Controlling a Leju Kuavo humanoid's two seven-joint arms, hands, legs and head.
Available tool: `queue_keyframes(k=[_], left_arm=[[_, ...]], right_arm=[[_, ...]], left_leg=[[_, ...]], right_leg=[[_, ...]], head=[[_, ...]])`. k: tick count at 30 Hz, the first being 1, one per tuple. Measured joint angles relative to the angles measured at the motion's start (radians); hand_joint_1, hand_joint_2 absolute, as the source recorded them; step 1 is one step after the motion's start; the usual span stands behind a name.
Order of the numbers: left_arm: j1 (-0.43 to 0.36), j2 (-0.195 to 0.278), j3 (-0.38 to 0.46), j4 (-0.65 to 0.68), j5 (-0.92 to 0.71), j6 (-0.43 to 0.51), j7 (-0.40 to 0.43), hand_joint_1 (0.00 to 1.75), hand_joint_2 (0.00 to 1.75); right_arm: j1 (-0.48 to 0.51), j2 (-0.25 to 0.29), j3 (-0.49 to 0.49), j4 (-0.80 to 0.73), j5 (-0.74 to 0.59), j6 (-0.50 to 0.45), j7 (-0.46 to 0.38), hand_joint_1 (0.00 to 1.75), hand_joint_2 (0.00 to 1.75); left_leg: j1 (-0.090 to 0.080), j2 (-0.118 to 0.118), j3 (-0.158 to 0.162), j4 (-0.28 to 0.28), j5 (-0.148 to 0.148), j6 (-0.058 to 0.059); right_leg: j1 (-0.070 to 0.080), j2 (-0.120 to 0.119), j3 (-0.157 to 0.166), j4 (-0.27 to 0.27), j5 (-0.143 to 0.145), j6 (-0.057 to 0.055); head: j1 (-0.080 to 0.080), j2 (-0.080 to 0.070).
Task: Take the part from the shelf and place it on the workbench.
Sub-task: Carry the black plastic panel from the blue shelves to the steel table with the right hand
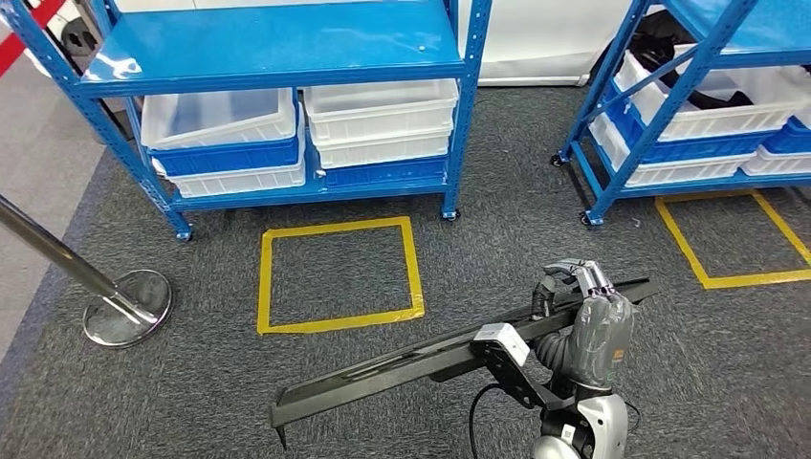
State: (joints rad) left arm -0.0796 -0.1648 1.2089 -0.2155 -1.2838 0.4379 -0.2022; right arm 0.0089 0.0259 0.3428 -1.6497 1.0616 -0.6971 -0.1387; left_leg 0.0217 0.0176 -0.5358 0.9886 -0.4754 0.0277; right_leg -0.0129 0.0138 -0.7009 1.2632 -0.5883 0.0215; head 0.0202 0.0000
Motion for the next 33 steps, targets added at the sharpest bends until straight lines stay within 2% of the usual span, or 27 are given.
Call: queue_keyframes(k=[1,2,3,5,6,7,9,10,11,12,14,15,16,17,18,19,20,21,23,25,27,29,30,31,32,33], left_arm=[[0.0,0.0,0.0,0.0,0.0,0.0,0.0,0.0,1.75],[-0.001,0.0,0.0,0.0,0.0,0.0,0.0,0.0,1.75],[-0.001,-0.001,0.0,0.0,0.0,0.0,0.0,0.0,1.75],[-0.001,-0.002,0.0,0.0,0.0,0.0,0.0,0.0,1.75],[-0.002,-0.002,0.0,0.0,0.0,0.0,0.0,0.0,1.75],[-0.003,-0.002,0.0,0.0,0.0,0.0,0.0,0.0,1.75],[-0.005,-0.002,0.0,0.0,-0.001,0.0,0.0,0.0,1.75],[-0.006,-0.002,0.0,0.0,-0.003,-0.001,0.001,0.0,1.75],[-0.007,-0.002,-0.001,0.0,-0.013,-0.009,0.005,0.0,1.75],[-0.006,-0.001,-0.007,0.0,-0.04,-0.028,0.015,0.0,1.75],[0.0,0.005,-0.037,0.0,-0.121,-0.085,0.037,0.0,1.75],[0.003,0.008,-0.059,0.0,-0.156,-0.108,0.044,0.0,1.75],[0.005,0.011,-0.078,0.0,-0.174,-0.12,0.047,0.0,1.75],[0.006,0.014,-0.093,0.0,-0.181,-0.124,0.049,0.0,1.75],[0.006,0.016,-0.103,0.0,-0.182,-0.126,0.051,0.0,1.75],[0.006,0.019,-0.111,0.0,-0.182,-0.127,0.052,0.0,1.75],[0.007,0.023,-0.118,0.0,-0.181,-0.126,0.054,0.0,1.75],[0.009,0.027,-0.123,0.0,-0.178,-0.124,0.056,0.0,1.75],[0.008,0.031,-0.128,0.0,-0.17,-0.117,0.065,0.0,1.75],[0.004,0.031,-0.128,0.0,-0.159,-0.107,0.074,0.0,1.75],[0.005,0.031,-0.128,0.0,-0.149,-0.098,0.081,0.0,1.75],[0.008,0.031,-0.127,0.0,-0.141,-0.091,0.087,0.0,1.75],[0.009,0.031,-0.127,0.0,-0.137,-0.087,0.089,0.0,1.75],[0.009,0.031,-0.126,0.0,-0.132,-0.083,0.093,0.0,1.75],[0.008,0.031,-0.125,0.0,-0.127,-0.079,0.097,0.0,1.75],[0.008,0.031,-0.124,0.0,-0.123,-0.076,0.1,0.0,1.75]], right_arm=[[0.004,0.0,-0.004,0.0,-0.002,0.0,-0.001,1.75,1.75],[0.006,0.0,-0.007,0.0,-0.003,0.0,-0.002,1.75,1.75],[0.008,0.0,-0.009,-0.001,-0.004,0.0,-0.003,1.75,1.75],[0.008,0.0,-0.014,-0.003,-0.006,0.0,-0.004,1.75,1.75],[0.009,0.0,-0.018,-0.006,-0.008,0.0,-0.006,1.75,1.75],[0.01,0.0,-0.022,-0.007,-0.009,0.0,-0.008,1.75,1.75],[0.014,0.0,-0.032,-0.011,-0.012,0.0,-0.015,1.75,1.75],[0.016,0.0,-0.037,-0.013,-0.014,0.0,-0.02,1.75,1.75],[0.019,0.0,-0.042,-0.017,-0.017,0.0,-0.026,1.75,1.75],[0.02,0.0,-0.047,-0.02,-0.026,0.0,-0.036,1.75,1.75],[0.016,0.0,-0.052,-0.022,-0.059,0.002,-0.061,1.75,1.75],[0.01,0.0,-0.053,-0.019,-0.077,0.003,-0.072,1.75,1.75],[0.003,0.0,-0.053,-0.014,-0.089,0.003,-0.08,1.75,1.75],[-0.003,0.0,-0.053,-0.009,-0.096,0.003,-0.083,1.75,1.75],[-0.008,0.0,-0.053,-0.004,-0.099,0.003,-0.085,1.75,1.75],[-0.012,0.0,-0.053,0.0,-0.101,0.003,-0.086,1.75,1.75],[-0.016,0.0,-0.053,0.003,-0.102,0.002,-0.087,1.75,1.75],[-0.02,0.0,-0.053,0.006,-0.104,0.002,-0.088,1.75,1.75],[-0.024,0.0,-0.053,0.01,-0.109,0.0,-0.09,1.75,1.75],[-0.024,0.0,-0.054,0.011,-0.114,0.0,-0.094,1.75,1.75],[-0.025,0.0,-0.057,0.012,-0.117,-0.001,-0.098,1.75,1.75],[-0.027,0.0,-0.058,0.014,-0.12,-0.001,-0.1,1.75,1.75],[-0.026,0.0,-0.059,0.016,-0.122,-0.001,-0.101,1.75,1.75],[-0.025,0.0,-0.06,0.018,-0.124,-0.001,-0.101,1.75,1.75],[-0.024,0.0,-0.061,0.019,-0.126,-0.001,-0.102,1.75,1.75],[-0.023,-0.001,-0.061,0.02,-0.128,-0.001,-0.103,1.75,1.75]], left_leg=[[0.0,0.009,0.0,0.001,-0.001,-0.001],[0.001,0.017,0.0,0.002,-0.002,-0.003],[0.002,0.026,0.0,0.005,-0.005,-0.007],[0.002,0.04,0.001,0.015,-0.013,-0.02],[0.0,0.045,0.0,0.02,-0.017,-0.027],[-0.003,0.051,0.001,0.023,-0.021,-0.034],[-0.004,0.064,0.004,0.022,-0.022,-0.043],[-0.001,0.065,0.006,0.024,-0.026,-0.048],[0.001,0.053,0.002,0.035,-0.039,-0.052],[0.002,0.036,-0.01,0.065,-0.062,-0.055],[0.002,0.001,-0.063,0.185,-0.132,-0.056],[0.002,-0.005,-0.094,0.254,-0.16,-0.055],[0.001,-0.007,-0.117,0.302,-0.172,-0.053],[0.0,-0.008,-0.123,0.313,-0.162,-0.049],[-0.001,-0.011,-0.111,0.283,-0.134,-0.044],[-0.003,-0.02,-0.084,0.221,-0.094,-0.037],[-0.005,-0.04,-0.054,0.152,-0.06,-0.027],[-0.006,-0.059,-0.03,0.093,-0.037,-0.02],[-0.009,-0.082,-0.009,0.041,-0.028,-0.013],[-0.008,-0.068,-0.004,0.027,-0.023,-0.012],[-0.003,-0.047,0.001,0.011,-0.012,-0.005],[-0.001,-0.023,0.003,0.004,-0.008,0.0],[-0.001,-0.012,0.003,0.005,-0.009,0.001],[-0.002,-0.001,0.003,0.005,-0.01,0.001],[-0.001,0.009,0.003,0.006,-0.011,0.0],[-0.001,0.019,0.004,0.007,-0.012,-0.002]], right_leg=[[-0.004,-0.003,-0.013,0.029,-0.004,0.004],[-0.008,-0.006,-0.01,0.024,0.011,0.008],[-0.011,-0.013,0.014,-0.021,0.042,0.011],[-0.01,-0.048,0.079,-0.151,0.095,0.012],[-0.007,-0.062,0.1,-0.194,0.108,0.007],[-0.003,-0.07,0.107,-0.213,0.109,0.001],[0.001,-0.056,0.103,-0.213,0.11,-0.014],[0.0,-0.048,0.103,-0.216,0.112,-0.02],[-0.002,-0.04,0.103,-0.219,0.115,-0.027],[-0.003,-0.032,0.103,-0.222,0.118,-0.034],[-0.002,-0.017,0.101,-0.224,0.122,-0.043],[0.0,-0.007,0.099,-0.224,0.123,-0.047],[0.003,0.004,0.098,-0.223,0.124,-0.048],[0.006,0.015,0.097,-0.223,0.125,-0.049],[0.008,0.027,0.098,-0.221,0.125,-0.05],[0.009,0.038,0.098,-0.22,0.125,-0.05],[0.01,0.048,0.098,-0.219,0.126,-0.049],[0.01,0.057,0.096,-0.216,0.126,-0.047],[0.007,0.072,0.088,-0.215,0.131,-0.038],[0.004,0.081,0.082,-0.217,0.136,-0.025],[0.008,0.053,0.07,-0.192,0.116,-0.015],[0.008,0.012,0.023,-0.092,0.057,-0.007],[0.005,0.003,-0.007,-0.028,0.028,-0.003],[0.001,-0.001,-0.03,0.023,0.011,0.001],[-0.003,-0.004,-0.037,0.041,0.013,0.005],[-0.006,-0.008,-0.026,0.022,0.032,0.007]], head=[[0.0,0.0],[0.0,0.0],[0.0,0.0],[0.0,0.0],[0.0,0.0],[0.0,0.0],[-0.001,0.0],[-0.001,0.0],[-0.001,0.0],[-0.001,0.0],[-0.002,0.0],[-0.002,0.0],[-0.002,0.0],[-0.002,0.0],[-0.002,0.0],[-0.002,0.0],[-0.001,0.0],[-0.001,0.0],[-0.001,0.0],[-0.002,0.0],[0.0,0.0],[0.003,0.0],[0.003,0.0],[0.003,0.0],[0.003,0.0],[0.003,0.0]])
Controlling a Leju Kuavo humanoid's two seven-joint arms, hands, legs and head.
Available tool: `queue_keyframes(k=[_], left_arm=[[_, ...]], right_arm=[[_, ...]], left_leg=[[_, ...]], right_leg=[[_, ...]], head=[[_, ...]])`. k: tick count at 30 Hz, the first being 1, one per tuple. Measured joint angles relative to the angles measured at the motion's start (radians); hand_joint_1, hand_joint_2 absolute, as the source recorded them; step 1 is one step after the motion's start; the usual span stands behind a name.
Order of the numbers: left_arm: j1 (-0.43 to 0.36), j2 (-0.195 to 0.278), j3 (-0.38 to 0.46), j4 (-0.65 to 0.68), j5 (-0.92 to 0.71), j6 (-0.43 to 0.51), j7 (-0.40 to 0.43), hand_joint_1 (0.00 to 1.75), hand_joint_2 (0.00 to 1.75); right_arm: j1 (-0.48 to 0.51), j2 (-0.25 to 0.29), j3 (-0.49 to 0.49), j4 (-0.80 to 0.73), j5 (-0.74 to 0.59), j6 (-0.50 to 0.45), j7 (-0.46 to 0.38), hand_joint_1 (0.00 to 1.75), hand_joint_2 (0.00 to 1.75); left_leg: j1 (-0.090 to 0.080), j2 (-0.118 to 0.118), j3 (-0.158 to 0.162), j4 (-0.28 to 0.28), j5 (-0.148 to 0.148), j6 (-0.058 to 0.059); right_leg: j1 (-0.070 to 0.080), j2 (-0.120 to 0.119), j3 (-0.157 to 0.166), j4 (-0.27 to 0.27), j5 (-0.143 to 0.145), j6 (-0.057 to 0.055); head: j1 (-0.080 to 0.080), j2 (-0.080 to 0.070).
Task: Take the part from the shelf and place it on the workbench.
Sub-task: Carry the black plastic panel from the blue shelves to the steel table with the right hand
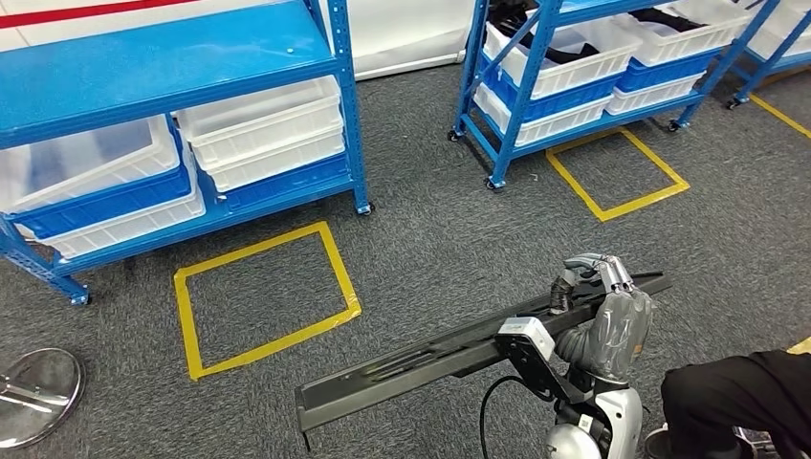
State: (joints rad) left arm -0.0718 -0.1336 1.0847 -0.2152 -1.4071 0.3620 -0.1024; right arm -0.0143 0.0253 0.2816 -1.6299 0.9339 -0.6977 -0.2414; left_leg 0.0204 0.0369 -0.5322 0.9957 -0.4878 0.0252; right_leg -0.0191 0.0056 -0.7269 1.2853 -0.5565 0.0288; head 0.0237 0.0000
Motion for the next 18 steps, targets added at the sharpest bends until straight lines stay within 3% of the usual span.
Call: queue_keyframes(k=[2,4,5,7,9,10,12,13,14,15,16,18], left_arm=[[-0.001,-0.001,0.002,0.0,0.005,0.003,0.005,0.0,1.75],[-0.003,-0.001,0.004,0.0,0.011,0.009,0.008,0.0,1.75],[-0.005,-0.001,0.006,0.0,0.014,0.012,0.01,0.0,1.75],[-0.008,-0.001,0.012,0.0,0.02,0.016,0.013,0.0,1.75],[-0.01,-0.001,0.019,0.0,0.024,0.018,0.016,0.0,1.75],[-0.009,-0.001,0.021,0.0,0.025,0.018,0.018,0.0,1.75],[-0.008,-0.001,0.024,0.0,0.028,0.02,0.025,0.0,1.75],[-0.007,-0.001,0.026,0.0,0.03,0.021,0.028,0.0,1.75],[-0.007,-0.001,0.027,0.0,0.033,0.023,0.031,0.0,1.75],[-0.006,0.0,0.029,0.0,0.035,0.025,0.033,0.0,1.75],[-0.005,0.0,0.03,0.0,0.036,0.027,0.035,0.0,1.75],[-0.004,0.001,0.031,0.0,0.036,0.03,0.037,0.0,1.75]], right_arm=[[-0.001,0.0,0.0,0.001,-0.003,0.0,-0.003,1.75,1.75],[-0.001,0.0,0.0,0.0,-0.004,0.0,-0.005,1.75,1.75],[-0.001,0.0,-0.001,0.0,-0.004,0.0,-0.006,1.75,1.75],[0.001,-0.001,-0.001,0.0,-0.005,0.0,-0.007,1.75,1.75],[0.001,-0.001,-0.002,0.0,-0.005,0.0,-0.007,1.75,1.75],[0.0,-0.001,-0.002,0.0,-0.005,0.0,-0.007,1.75,1.75],[0.0,-0.001,-0.002,0.0,-0.006,0.0,-0.007,1.75,1.75],[0.001,-0.001,-0.002,0.0,-0.006,0.0,-0.007,1.75,1.75],[0.001,-0.001,-0.002,0.001,-0.007,0.0,-0.007,1.75,1.75],[0.001,-0.001,-0.002,0.001,-0.008,0.0,-0.007,1.75,1.75],[0.001,-0.001,-0.002,0.001,-0.008,0.0,-0.007,1.75,1.75],[0.001,-0.001,-0.002,0.001,-0.009,0.0,-0.007,1.75,1.75]], left_leg=[[0.001,0.018,0.004,0.004,-0.007,-0.009],[-0.004,0.032,0.006,0.011,-0.015,-0.021],[-0.006,0.037,0.007,0.013,-0.017,-0.026],[-0.006,0.046,0.011,0.01,-0.02,-0.035],[-0.003,0.027,0.005,0.033,-0.044,-0.044],[-0.001,0.01,-0.012,0.072,-0.071,-0.047],[0.0,-0.019,-0.073,0.206,-0.14,-0.047],[0.0,-0.024,-0.104,0.269,-0.161,-0.046],[-0.001,-0.026,-0.122,0.303,-0.164,-0.045],[-0.001,-0.028,-0.122,0.299,-0.145,-0.042],[-0.001,-0.034,-0.104,0.253,-0.109,-0.037],[-0.001,-0.067,-0.048,0.116,-0.035,-0.025]], right_leg=[[-0.003,-0.026,0.068,-0.127,0.059,0.002],[0.002,-0.049,0.12,-0.227,0.089,-0.006],[0.006,-0.052,0.126,-0.242,0.088,-0.012],[0.008,-0.034,0.124,-0.243,0.09,-0.024],[0.005,-0.02,0.125,-0.248,0.094,-0.037],[0.003,-0.013,0.126,-0.251,0.096,-0.043],[0.005,0.002,0.124,-0.252,0.097,-0.049],[0.007,0.012,0.124,-0.252,0.097,-0.05],[0.009,0.022,0.124,-0.251,0.098,-0.051],[0.01,0.034,0.125,-0.25,0.098,-0.051],[0.011,0.046,0.127,-0.249,0.097,-0.051],[0.014,0.068,0.128,-0.246,0.097,-0.05]], head=[[0.0,0.0],[0.0,0.0],[-0.001,0.0],[-0.001,0.0],[-0.001,0.0],[-0.002,0.0],[-0.002,0.0],[-0.002,0.0],[-0.002,0.0],[-0.002,0.0],[-0.002,0.0],[-0.002,0.0]])
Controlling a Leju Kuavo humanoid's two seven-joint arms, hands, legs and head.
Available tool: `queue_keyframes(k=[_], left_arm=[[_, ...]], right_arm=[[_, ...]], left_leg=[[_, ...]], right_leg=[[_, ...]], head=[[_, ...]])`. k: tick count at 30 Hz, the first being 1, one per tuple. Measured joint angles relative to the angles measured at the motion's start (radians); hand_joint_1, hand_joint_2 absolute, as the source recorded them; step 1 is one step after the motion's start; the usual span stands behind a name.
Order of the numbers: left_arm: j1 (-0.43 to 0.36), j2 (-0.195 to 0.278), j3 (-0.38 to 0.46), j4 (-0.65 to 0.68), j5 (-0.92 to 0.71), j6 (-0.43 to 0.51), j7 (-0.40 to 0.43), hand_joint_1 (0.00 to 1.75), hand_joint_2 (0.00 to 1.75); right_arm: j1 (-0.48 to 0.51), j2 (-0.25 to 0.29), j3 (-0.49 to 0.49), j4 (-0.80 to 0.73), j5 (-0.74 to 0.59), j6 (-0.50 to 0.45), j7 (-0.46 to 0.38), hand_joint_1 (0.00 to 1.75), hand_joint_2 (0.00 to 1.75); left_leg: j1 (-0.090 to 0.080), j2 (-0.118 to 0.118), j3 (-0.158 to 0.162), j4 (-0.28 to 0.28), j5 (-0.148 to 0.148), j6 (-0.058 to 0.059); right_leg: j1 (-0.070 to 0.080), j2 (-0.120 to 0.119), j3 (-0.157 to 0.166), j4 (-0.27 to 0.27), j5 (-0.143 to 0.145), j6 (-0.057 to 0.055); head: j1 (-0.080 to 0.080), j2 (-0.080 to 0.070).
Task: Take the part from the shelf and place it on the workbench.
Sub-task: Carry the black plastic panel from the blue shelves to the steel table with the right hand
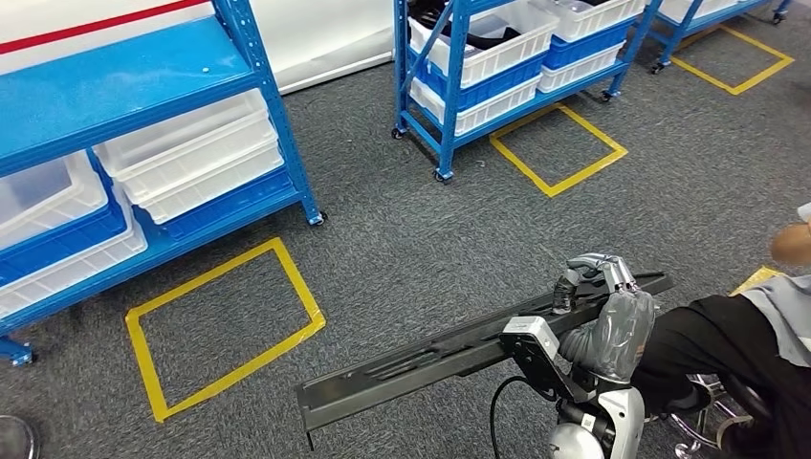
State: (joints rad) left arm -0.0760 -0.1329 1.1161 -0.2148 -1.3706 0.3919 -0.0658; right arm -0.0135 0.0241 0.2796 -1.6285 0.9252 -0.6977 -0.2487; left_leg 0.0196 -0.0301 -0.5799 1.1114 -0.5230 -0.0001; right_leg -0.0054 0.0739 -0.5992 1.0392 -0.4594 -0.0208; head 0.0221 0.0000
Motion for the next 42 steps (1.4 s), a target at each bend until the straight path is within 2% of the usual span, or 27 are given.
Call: queue_keyframes(k=[2,3,5,7,9,10,11,12,13,15,17,18,20,22,24,25,26,27,28,29,31,33,35,37,39,41,42], left_arm=[[-0.001,0.001,0.002,0.0,0.0,0.001,0.0,0.0,1.75],[-0.003,0.001,0.004,0.0,0.0,0.002,0.0,0.0,1.75],[-0.007,0.0,0.007,0.0,0.0,0.003,0.0,0.0,1.75],[-0.007,-0.002,0.012,0.0,0.003,0.005,-0.001,0.0,1.75],[-0.004,-0.003,0.016,0.0,0.007,0.006,-0.001,0.0,1.75],[-0.003,-0.003,0.017,0.0,0.008,0.007,-0.001,0.0,1.75],[-0.003,-0.003,0.018,0.0,0.01,0.008,-0.001,0.0,1.75],[-0.003,-0.003,0.018,0.0,0.012,0.009,-0.001,0.0,1.75],[-0.003,-0.003,0.019,0.0,0.014,0.01,-0.001,0.0,1.75],[-0.004,-0.004,0.02,0.0,0.016,0.012,-0.001,0.0,1.75],[-0.005,-0.005,0.021,0.0,0.017,0.014,-0.001,0.0,1.75],[-0.005,-0.005,0.021,0.0,0.017,0.015,-0.001,0.0,1.75],[-0.009,-0.005,0.022,0.0,0.018,0.018,0.0,0.0,1.75],[-0.01,-0.004,0.023,0.0,0.021,0.021,0.005,0.0,1.75],[-0.008,-0.004,0.024,0.001,0.024,0.022,0.011,0.0,1.75],[-0.007,-0.004,0.024,0.001,0.026,0.023,0.014,0.0,1.75],[-0.006,-0.004,0.024,0.001,0.029,0.024,0.017,0.0,1.75],[-0.005,-0.004,0.025,0.001,0.032,0.024,0.018,0.0,1.75],[-0.004,-0.004,0.027,0.001,0.034,0.025,0.019,0.0,1.75],[-0.003,-0.004,0.029,0.001,0.035,0.027,0.019,0.0,1.75],[-0.003,-0.004,0.035,0.001,0.039,0.032,0.013,0.0,1.75],[-0.004,-0.004,0.04,0.001,0.042,0.036,0.003,0.0,1.75],[-0.008,-0.005,0.041,0.001,0.042,0.039,-0.003,0.0,1.75],[-0.01,-0.008,0.042,0.001,0.043,0.041,-0.006,0.0,1.75],[-0.008,-0.01,0.043,0.001,0.045,0.042,-0.01,0.0,1.75],[-0.006,-0.01,0.043,0.001,0.047,0.043,-0.014,0.0,1.75],[-0.006,-0.01,0.043,0.001,0.048,0.043,-0.016,0.0,1.75]], right_arm=[[0.0,0.0,0.0,0.0,0.0,0.0,0.0,1.75,1.75],[0.0,0.0,0.0,0.0,-0.001,0.0,0.0,1.75,1.75],[0.003,-0.001,0.0,0.0,-0.005,-0.001,0.0,1.75,1.75],[0.005,-0.002,0.0,-0.001,-0.008,-0.001,-0.001,1.75,1.75],[0.006,-0.002,-0.001,-0.002,-0.01,-0.001,-0.004,1.75,1.75],[0.008,-0.002,-0.001,-0.002,-0.01,-0.001,-0.006,1.75,1.75],[0.011,-0.002,-0.001,-0.002,-0.01,-0.001,-0.008,1.75,1.75],[0.014,-0.002,-0.001,-0.002,-0.01,-0.001,-0.011,1.75,1.75],[0.015,-0.002,-0.001,-0.002,-0.01,-0.001,-0.013,1.75,1.75],[0.017,-0.002,-0.001,-0.003,-0.01,-0.001,-0.018,1.75,1.75],[0.018,-0.002,-0.001,-0.006,-0.009,-0.001,-0.021,1.75,1.75],[0.019,-0.002,-0.001,-0.007,-0.007,-0.001,-0.023,1.75,1.75],[0.026,-0.003,0.001,-0.012,0.007,-0.001,-0.033,1.75,1.75],[0.039,-0.003,0.008,-0.021,0.035,-0.001,-0.05,1.75,1.75],[0.059,-0.002,0.021,-0.036,0.066,-0.001,-0.067,1.75,1.75],[0.073,-0.001,0.029,-0.044,0.079,-0.001,-0.076,1.75,1.75],[0.088,0.002,0.038,-0.053,0.09,-0.001,-0.084,1.75,1.75],[0.102,0.004,0.046,-0.062,0.097,-0.001,-0.091,1.75,1.75],[0.114,0.008,0.053,-0.071,0.101,-0.001,-0.098,1.75,1.75],[0.124,0.011,0.06,-0.08,0.104,-0.001,-0.102,1.75,1.75],[0.135,0.019,0.072,-0.096,0.105,-0.001,-0.106,1.75,1.75],[0.143,0.025,0.079,-0.107,0.106,-0.001,-0.106,1.75,1.75],[0.151,0.028,0.083,-0.113,0.107,-0.001,-0.106,1.75,1.75],[0.157,0.029,0.084,-0.118,0.107,-0.001,-0.104,1.75,1.75],[0.16,0.029,0.084,-0.121,0.107,-0.001,-0.103,1.75,1.75],[0.163,0.029,0.085,-0.121,0.108,-0.001,-0.101,1.75,1.75],[0.165,0.029,0.085,-0.121,0.11,-0.001,-0.1,1.75,1.75]], left_leg=[[-0.001,-0.028,0.033,-0.079,0.023,0.006],[-0.003,-0.029,0.036,-0.086,0.02,0.007],[-0.001,-0.01,0.04,-0.098,0.026,0.012],[0.003,0.013,0.045,-0.112,0.035,0.023],[0.002,0.035,0.046,-0.116,0.038,0.029],[0.001,0.046,0.046,-0.115,0.037,0.03],[-0.001,0.056,0.046,-0.114,0.035,0.029],[-0.001,0.067,0.047,-0.113,0.033,0.028],[-0.001,0.077,0.049,-0.112,0.031,0.026],[-0.002,0.094,0.054,-0.108,0.023,0.019],[-0.007,0.107,0.057,-0.103,0.016,0.009],[-0.009,0.113,0.058,-0.103,0.015,0.004],[-0.008,0.12,0.061,-0.103,0.011,-0.005],[-0.005,0.09,0.049,-0.068,-0.021,-0.014],[-0.004,0.051,0.0,0.041,-0.085,-0.017],[-0.004,0.044,-0.031,0.108,-0.113,-0.018],[-0.004,0.041,-0.056,0.159,-0.127,-0.018],[-0.004,0.04,-0.067,0.178,-0.121,-0.016],[-0.004,0.038,-0.06,0.156,-0.094,-0.013],[-0.004,0.031,-0.036,0.1,-0.055,-0.009],[-0.005,-0.005,0.019,-0.032,0.004,0.002],[-0.007,-0.028,0.043,-0.09,0.015,0.008],[-0.007,-0.014,0.047,-0.098,0.019,0.013],[-0.003,0.006,0.051,-0.11,0.029,0.023],[-0.004,0.028,0.053,-0.116,0.033,0.031],[-0.006,0.049,0.051,-0.115,0.032,0.033],[-0.006,0.059,0.051,-0.115,0.031,0.033]], right_leg=[[-0.001,0.018,-0.006,0.003,0.002,0.007],[-0.002,0.026,-0.01,0.002,0.005,0.013],[-0.004,0.036,-0.016,0.002,0.008,0.026],[0.0,0.002,-0.037,0.045,-0.022,0.035],[-0.002,-0.049,-0.092,0.162,-0.084,0.041],[-0.005,-0.06,-0.12,0.223,-0.108,0.045],[-0.007,-0.065,-0.138,0.261,-0.116,0.048],[-0.009,-0.068,-0.138,0.263,-0.105,0.049],[-0.01,-0.073,-0.117,0.222,-0.077,0.05],[-0.006,-0.102,-0.043,0.085,-0.02,0.045],[0.002,-0.123,-0.002,0.004,-0.002,0.034],[0.006,-0.121,-0.002,0.001,-0.005,0.029],[0.005,-0.103,-0.002,-0.003,-0.001,0.019],[-0.002,-0.089,0.0,-0.009,0.003,0.006],[-0.003,-0.075,0.0,-0.011,0.005,-0.002],[-0.001,-0.067,0.0,-0.011,0.005,-0.005],[0.001,-0.058,-0.001,-0.01,0.005,-0.005],[0.003,-0.048,-0.001,-0.009,0.005,-0.006],[0.004,-0.036,0.0,-0.008,0.005,-0.006],[0.005,-0.024,0.0,-0.006,0.005,-0.006],[0.006,-0.003,-0.002,-0.002,0.005,-0.004],[0.004,0.013,-0.009,0.001,0.008,0.004],[0.002,0.026,-0.014,0.0,0.014,0.017],[0.004,0.002,-0.026,0.024,-0.005,0.027],[0.003,-0.044,-0.069,0.12,-0.065,0.035],[-0.004,-0.061,-0.125,0.244,-0.119,0.043],[-0.007,-0.064,-0.135,0.271,-0.122,0.047]], head=[[0.0,0.0],[0.0,0.0],[0.001,0.0],[0.005,0.0],[0.01,0.0],[0.01,0.0],[0.01,0.0],[0.01,0.0],[0.01,0.0],[0.01,0.0],[0.01,0.0],[0.01,0.0],[0.01,0.0],[0.009,0.0],[0.008,0.0],[0.007,0.0],[0.007,0.0],[0.007,0.0],[0.007,0.0],[0.007,0.0],[0.008,0.0],[0.008,0.0],[0.008,0.0],[0.01,0.0],[0.013,0.0],[0.014,0.0],[0.014,0.0]])
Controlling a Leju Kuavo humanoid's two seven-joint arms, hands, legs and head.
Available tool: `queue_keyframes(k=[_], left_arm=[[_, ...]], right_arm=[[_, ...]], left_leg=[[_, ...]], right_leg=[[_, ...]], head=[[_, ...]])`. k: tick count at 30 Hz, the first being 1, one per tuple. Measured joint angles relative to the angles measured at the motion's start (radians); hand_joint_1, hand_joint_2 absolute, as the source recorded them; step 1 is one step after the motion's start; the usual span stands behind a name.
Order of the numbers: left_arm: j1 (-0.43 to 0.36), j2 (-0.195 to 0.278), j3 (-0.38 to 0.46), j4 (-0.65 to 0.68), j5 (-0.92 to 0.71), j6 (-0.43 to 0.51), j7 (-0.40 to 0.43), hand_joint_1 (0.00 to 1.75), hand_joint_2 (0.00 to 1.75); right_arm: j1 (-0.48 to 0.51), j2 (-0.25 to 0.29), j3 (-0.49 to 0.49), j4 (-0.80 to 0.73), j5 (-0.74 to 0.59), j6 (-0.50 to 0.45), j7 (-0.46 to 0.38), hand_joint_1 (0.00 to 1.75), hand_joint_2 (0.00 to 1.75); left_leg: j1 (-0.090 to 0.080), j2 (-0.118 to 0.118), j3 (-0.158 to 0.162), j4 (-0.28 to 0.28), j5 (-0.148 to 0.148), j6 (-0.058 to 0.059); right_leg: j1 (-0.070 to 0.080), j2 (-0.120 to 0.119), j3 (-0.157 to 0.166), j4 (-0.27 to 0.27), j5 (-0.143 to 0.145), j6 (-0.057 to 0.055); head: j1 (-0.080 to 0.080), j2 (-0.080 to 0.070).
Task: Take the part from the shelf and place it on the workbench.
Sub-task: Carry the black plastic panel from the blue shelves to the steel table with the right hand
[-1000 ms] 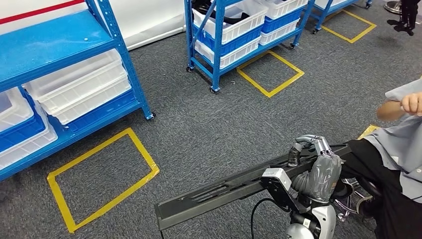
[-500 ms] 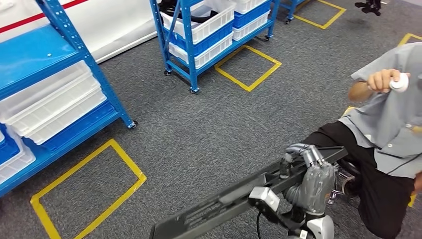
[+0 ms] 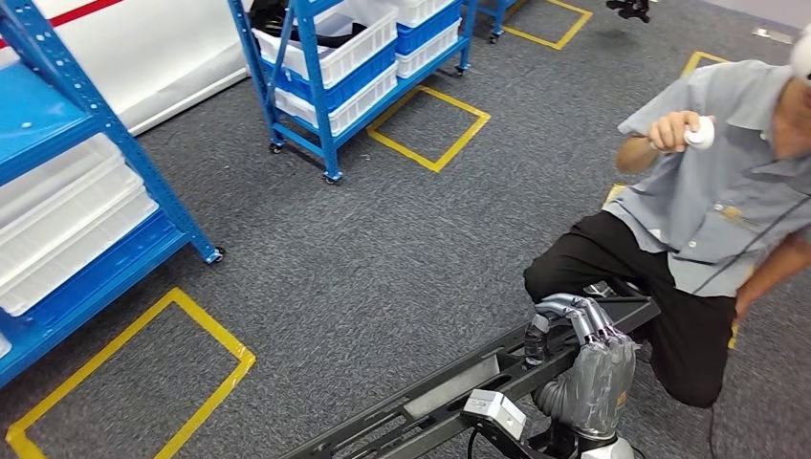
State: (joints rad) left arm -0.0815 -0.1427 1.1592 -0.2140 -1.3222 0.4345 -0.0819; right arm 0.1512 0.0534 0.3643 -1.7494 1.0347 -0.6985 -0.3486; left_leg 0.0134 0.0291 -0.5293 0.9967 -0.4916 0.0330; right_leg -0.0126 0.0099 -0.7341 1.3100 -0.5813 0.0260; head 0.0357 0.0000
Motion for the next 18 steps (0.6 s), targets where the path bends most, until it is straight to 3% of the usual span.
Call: queue_keyframes(k=[1,4,6,8,10,11,13,15,16,18], left_arm=[[0.0,0.0,0.0,0.0,0.001,0.0,-0.002,0.0,1.75],[-0.001,-0.003,0.0,0.0,0.001,0.0,-0.005,0.0,1.75],[-0.001,-0.004,0.0,0.0,0.002,0.0,-0.006,0.0,1.75],[-0.003,-0.005,0.001,0.0,0.003,0.0,-0.01,0.0,1.75],[-0.005,-0.005,0.001,0.0,0.004,0.001,-0.016,0.0,1.75],[-0.005,-0.005,0.001,0.0,0.004,0.001,-0.018,0.0,1.75],[-0.003,-0.006,0.002,0.0,0.004,0.002,-0.02,0.0,1.75],[-0.001,-0.007,0.003,0.0,0.005,0.004,-0.021,0.0,1.75],[0.0,-0.007,0.003,0.0,0.006,0.005,-0.021,0.0,1.75],[0.001,-0.007,0.004,0.0,0.008,0.008,-0.022,0.0,1.75]], right_arm=[[0.002,0.0,0.0,0.0,0.001,0.0,0.001,1.75,1.75],[0.004,0.0,0.0,-0.001,0.006,0.0,0.001,1.75,1.75],[0.004,0.001,0.001,-0.003,0.006,0.0,0.001,1.75,1.75],[0.007,0.002,0.001,-0.006,0.007,0.0,0.001,1.75,1.75],[0.009,0.004,0.001,-0.01,0.01,0.0,0.001,1.75,1.75],[0.01,0.006,0.001,-0.012,0.011,0.0,0.002,1.75,1.75],[0.01,0.01,0.001,-0.014,0.012,0.0,0.002,1.75,1.75],[0.012,0.011,0.001,-0.013,0.013,0.0,0.002,1.75,1.75],[0.013,0.011,0.001,-0.013,0.013,0.0,0.002,1.75,1.75],[0.013,0.012,0.001,-0.014,0.014,0.0,0.002,1.75,1.75]], left_leg=[[0.0,0.01,0.001,0.0,-0.001,-0.001],[-0.002,0.033,0.008,0.004,-0.01,-0.013],[-0.007,0.045,0.01,0.008,-0.015,-0.023],[-0.008,0.057,0.013,0.007,-0.017,-0.032],[-0.004,0.04,0.007,0.025,-0.036,-0.042],[-0.002,0.021,-0.007,0.06,-0.061,-0.045],[0.0,-0.012,-0.067,0.189,-0.129,-0.049],[0.0,-0.019,-0.119,0.294,-0.159,-0.05],[0.0,-0.019,-0.121,0.295,-0.144,-0.049],[0.002,-0.031,-0.075,0.186,-0.071,-0.045]], right_leg=[[-0.003,-0.003,0.01,-0.013,0.016,0.003],[-0.003,-0.047,0.117,-0.207,0.098,0.001],[0.005,-0.067,0.149,-0.272,0.109,-0.008],[0.008,-0.052,0.146,-0.276,0.11,-0.019],[0.005,-0.036,0.147,-0.283,0.116,-0.032],[0.002,-0.029,0.148,-0.287,0.118,-0.038],[0.002,-0.014,0.146,-0.287,0.12,-0.046],[0.005,0.006,0.144,-0.285,0.12,-0.048],[0.006,0.017,0.144,-0.284,0.12,-0.049],[0.006,0.04,0.144,-0.278,0.119,-0.047]], head=[[0.0,0.0],[0.0,0.0],[-0.001,0.0],[-0.001,0.0],[-0.001,0.0],[-0.002,0.0],[-0.002,0.0],[-0.002,0.0],[-0.002,0.0],[-0.002,0.0]])
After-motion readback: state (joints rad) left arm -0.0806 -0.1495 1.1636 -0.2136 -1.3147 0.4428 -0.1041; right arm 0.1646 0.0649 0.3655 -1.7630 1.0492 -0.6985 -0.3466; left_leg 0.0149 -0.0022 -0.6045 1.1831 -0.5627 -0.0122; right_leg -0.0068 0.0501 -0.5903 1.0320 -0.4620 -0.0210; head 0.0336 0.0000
